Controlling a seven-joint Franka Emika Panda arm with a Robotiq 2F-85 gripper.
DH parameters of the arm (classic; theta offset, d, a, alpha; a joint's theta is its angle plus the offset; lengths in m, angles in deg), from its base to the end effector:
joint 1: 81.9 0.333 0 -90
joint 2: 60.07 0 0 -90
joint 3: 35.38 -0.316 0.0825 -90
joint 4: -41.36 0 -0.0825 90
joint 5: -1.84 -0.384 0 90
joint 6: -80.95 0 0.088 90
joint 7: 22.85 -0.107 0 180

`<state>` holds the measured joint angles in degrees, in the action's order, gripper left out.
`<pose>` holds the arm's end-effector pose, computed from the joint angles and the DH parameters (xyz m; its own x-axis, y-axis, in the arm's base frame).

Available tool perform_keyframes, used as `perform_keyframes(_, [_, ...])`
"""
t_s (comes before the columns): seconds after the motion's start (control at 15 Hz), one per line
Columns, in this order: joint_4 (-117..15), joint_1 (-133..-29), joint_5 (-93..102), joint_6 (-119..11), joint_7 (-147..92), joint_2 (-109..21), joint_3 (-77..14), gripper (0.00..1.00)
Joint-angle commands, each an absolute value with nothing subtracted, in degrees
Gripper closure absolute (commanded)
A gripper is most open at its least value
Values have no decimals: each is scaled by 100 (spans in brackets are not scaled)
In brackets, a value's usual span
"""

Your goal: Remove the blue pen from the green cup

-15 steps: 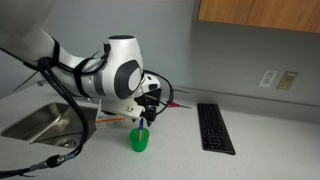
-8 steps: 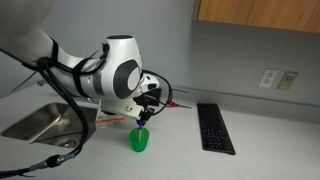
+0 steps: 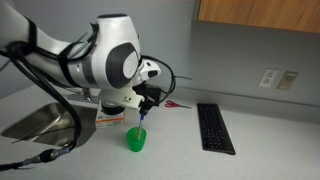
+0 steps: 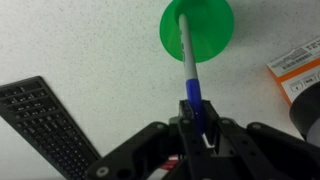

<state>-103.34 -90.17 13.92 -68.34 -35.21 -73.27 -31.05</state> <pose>0.4563 -0.0976 0.3913 0.9168 -0.2430 0.3168 -0.2792 -0.9574 0.0737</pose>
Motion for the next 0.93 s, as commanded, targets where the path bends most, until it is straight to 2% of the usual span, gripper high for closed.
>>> perform_keyframes(0.0, [-10671, -9210, 1582, -6434, -3592, -8534, -3245, 96])
perform_keyframes(0.27, [-10285, -9013, 1088, -5306, -3250, -8822, -3239, 96])
perform_keyframes(0.47, [-10129, -8766, 711, -4699, -3064, -8557, -3267, 96])
perform_keyframes(0.87, [-10294, -8497, 818, -5092, -3221, -7487, -3707, 96])
